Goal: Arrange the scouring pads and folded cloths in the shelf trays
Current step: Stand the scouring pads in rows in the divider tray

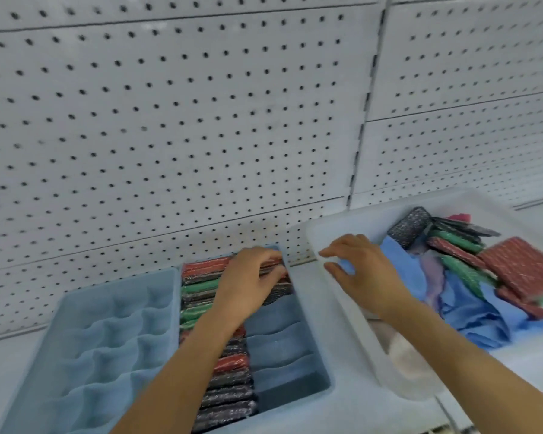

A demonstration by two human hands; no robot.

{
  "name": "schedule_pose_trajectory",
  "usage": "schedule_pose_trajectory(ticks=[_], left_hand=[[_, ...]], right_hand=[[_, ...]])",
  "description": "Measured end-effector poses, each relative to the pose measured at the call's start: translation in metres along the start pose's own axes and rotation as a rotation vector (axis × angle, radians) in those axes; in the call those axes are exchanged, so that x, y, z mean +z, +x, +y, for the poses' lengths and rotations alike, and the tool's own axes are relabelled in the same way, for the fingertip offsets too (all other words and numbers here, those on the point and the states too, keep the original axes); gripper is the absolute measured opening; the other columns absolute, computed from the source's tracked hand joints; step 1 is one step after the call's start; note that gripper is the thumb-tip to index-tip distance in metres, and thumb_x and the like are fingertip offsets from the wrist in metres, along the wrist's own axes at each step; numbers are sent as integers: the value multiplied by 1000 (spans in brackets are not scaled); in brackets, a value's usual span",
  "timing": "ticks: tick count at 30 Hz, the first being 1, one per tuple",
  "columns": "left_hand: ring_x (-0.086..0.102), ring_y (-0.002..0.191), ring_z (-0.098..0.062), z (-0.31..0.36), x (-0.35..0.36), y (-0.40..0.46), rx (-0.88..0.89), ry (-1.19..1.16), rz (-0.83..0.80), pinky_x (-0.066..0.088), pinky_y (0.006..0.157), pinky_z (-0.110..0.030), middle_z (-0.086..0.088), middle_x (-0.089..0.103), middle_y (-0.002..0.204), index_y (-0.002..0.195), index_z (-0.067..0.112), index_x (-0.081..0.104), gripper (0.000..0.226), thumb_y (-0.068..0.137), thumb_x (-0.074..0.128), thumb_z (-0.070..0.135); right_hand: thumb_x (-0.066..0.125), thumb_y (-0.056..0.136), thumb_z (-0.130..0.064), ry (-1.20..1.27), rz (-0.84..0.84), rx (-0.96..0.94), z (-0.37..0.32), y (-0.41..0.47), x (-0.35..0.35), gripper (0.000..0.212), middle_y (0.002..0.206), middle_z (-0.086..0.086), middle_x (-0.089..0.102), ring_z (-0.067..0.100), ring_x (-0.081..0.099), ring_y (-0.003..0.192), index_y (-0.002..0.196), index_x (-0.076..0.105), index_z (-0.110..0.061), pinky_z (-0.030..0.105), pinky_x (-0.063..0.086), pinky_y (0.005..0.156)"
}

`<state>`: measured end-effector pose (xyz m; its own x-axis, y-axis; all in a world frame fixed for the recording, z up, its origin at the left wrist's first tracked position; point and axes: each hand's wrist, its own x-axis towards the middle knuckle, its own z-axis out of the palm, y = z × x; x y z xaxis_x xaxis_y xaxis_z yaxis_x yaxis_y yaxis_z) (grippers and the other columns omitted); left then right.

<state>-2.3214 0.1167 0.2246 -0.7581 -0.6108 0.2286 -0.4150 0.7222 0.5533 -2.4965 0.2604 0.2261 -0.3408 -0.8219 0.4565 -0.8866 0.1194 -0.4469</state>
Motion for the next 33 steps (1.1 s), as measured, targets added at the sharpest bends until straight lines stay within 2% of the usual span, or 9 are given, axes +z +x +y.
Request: schedule_pose_trajectory(ticks=[4,9,12,16,21,25,28,30,33], left_hand=[[54,114,-8,60,32,34,132,-156,-10,38,98,-22,9,64,122,121,27,65,29,93,62,30],[58,115,-15,116,91,85,187,-243,-191,42,99,-27,0,64,125,124,17,63,33,91,65,21],[50,127,-21,137,133,120,144,-202,-288,34,102,-22,-7,56,136,129,14,60,41,91,66,28],[41,135,-27,152,175,151,70,-179,-345,32,110,-32,-15,47,143,133,13,58,44,94,62,33],[49,127,-28,157,206,163,39,-188,-345,36,108,-33,-12,51,137,128,14,63,40,90,66,27],[41,130,-28,158,213,163,52,-97,-333,36,108,-40,-7,48,141,132,23,59,43,90,64,33],[38,129,-25,160,205,160,119,56,-279,35,102,-39,0,50,140,136,29,53,46,91,60,38],[40,127,-22,161,189,156,147,43,-195,35,101,-40,1,52,137,135,32,53,46,91,62,38],[54,111,-14,158,157,142,122,-180,-35,43,97,-38,5,57,125,126,32,60,37,90,66,35]], right_hand=[[65,89,-11,-22,34,244,61,-14,-53,15,100,6,65,27,57,98,102,73,-13,32,44,86],[58,94,-19,-173,-1,522,135,-31,-102,17,110,0,66,23,62,91,107,70,-19,32,48,72],[54,93,-17,-360,-41,632,161,-32,-114,17,101,4,69,28,63,84,99,70,-20,38,54,65],[59,88,-30,-568,-123,634,174,-29,-112,13,86,2,65,26,63,82,83,65,-20,28,44,57],[56,88,-30,-708,-219,556,178,-22,-105,14,104,-3,63,22,55,108,98,64,-23,32,45,76],[49,89,-21,-714,-226,550,175,-20,-104,8,96,-3,64,21,55,102,85,56,-20,30,40,69],[49,88,-24,-670,-109,530,172,-23,-107,10,90,-4,63,19,55,94,88,58,-20,29,36,66],[53,88,-25,-498,37,531,166,-26,-113,8,84,-3,61,19,54,80,90,60,-20,29,39,67],[59,90,-23,-145,171,575,151,-31,-124,9,80,0,63,19,58,71,97,64,-19,31,49,67]])
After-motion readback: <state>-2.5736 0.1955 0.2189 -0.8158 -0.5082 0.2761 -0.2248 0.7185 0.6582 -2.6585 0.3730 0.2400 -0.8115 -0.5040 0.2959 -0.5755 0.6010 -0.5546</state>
